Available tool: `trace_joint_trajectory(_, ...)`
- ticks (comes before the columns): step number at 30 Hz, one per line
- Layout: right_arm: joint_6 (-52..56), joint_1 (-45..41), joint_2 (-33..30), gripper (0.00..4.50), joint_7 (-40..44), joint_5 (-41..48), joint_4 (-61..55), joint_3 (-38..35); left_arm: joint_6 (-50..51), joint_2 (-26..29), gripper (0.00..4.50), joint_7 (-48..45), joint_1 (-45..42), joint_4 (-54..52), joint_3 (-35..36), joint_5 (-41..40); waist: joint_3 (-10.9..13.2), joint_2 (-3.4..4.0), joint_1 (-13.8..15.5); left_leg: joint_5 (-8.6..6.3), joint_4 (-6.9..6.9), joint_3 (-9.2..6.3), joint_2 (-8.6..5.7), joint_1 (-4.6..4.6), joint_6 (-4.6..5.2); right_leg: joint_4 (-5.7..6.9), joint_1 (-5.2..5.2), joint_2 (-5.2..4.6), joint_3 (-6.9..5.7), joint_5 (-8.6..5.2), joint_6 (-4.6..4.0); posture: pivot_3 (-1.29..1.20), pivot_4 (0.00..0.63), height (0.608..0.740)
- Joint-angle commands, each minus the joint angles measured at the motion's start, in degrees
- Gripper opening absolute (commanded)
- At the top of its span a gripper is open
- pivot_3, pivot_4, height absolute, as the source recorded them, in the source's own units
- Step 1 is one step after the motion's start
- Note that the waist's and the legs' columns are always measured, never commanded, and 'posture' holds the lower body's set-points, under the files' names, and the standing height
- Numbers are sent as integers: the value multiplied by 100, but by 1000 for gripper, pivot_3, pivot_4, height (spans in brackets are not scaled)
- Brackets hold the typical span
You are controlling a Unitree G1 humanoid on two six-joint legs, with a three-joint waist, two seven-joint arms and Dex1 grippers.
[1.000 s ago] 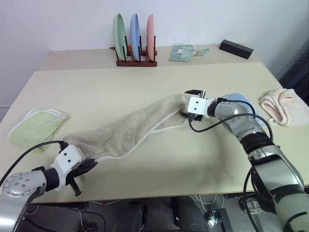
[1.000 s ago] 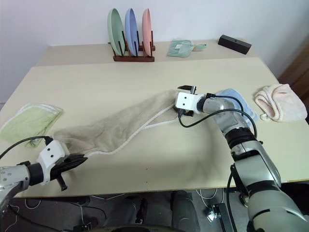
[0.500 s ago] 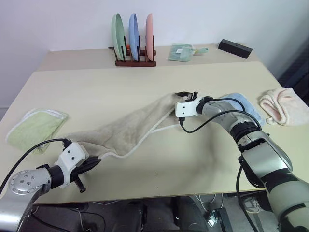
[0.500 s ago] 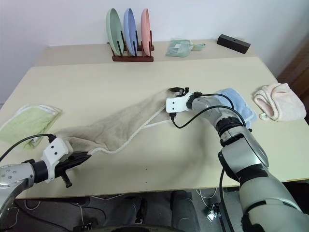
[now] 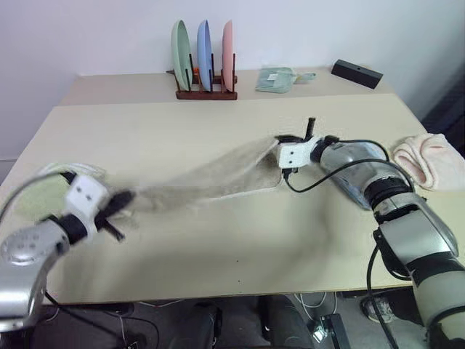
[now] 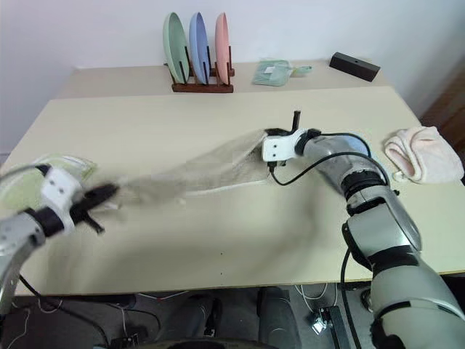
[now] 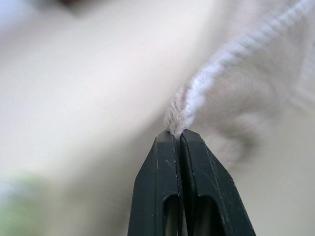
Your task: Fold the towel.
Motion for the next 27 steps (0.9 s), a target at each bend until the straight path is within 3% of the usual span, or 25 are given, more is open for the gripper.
trace_joint_trajectory(1,277,-785,-230,54,-396,35,-63,-304,-755,156,0,629,-1404,1114,84,435,0,2,-38,1,0,0,2,-2,-1,-2,-3,2,-1,1,-2,0,150,721)
trace_joint_trajectory(6,621,-1835,-482,54,-901,53,85,-453,-1764,282,0,1368,-4279,3438,-87,768,5,-4,-81,3,-5,5,1,-18,-5,-1,-28,0,1,3,-2,0,150,721)
trace_joint_trajectory(10,416,-2001,-577,54,-614,310,-52,-637,-2184,425,0,1023,-4810,4113,-284,790,0,-4,-180,-2,-33,5,-5,-15,3,-8,-30,-8,-4,3,0,0,150,721)
trace_joint_trajectory(16,118,-859,-683,54,1435,1595,-1195,-1067,-1653,487,0,99,-3155,2986,-222,281,3,-5,-313,-6,-36,4,-7,-9,10,-4,-34,-8,-4,3,2,0,150,721)
trace_joint_trajectory(18,341,-99,-847,54,2367,1998,-1943,-1026,-1398,516,0,-197,-2283,2385,-78,73,7,-3,-320,-5,-20,2,-6,-26,10,-2,-48,-6,-3,3,2,0,150,721)
trace_joint_trajectory(21,1556,1835,-1553,54,4055,3170,-4078,-1104,-941,351,0,-567,-519,1137,288,-374,0,5,-292,-10,-29,-1,0,-29,17,1,-51,-7,-1,3,2,0,150,721)
trace_joint_trajectory(27,3715,3938,-2620,54,5172,4530,-6961,-1823,-120,344,0,-1179,1780,-577,691,-1011,34,29,-129,-30,18,25,-8,-47,39,-5,-57,-15,13,14,9,0,150,721)
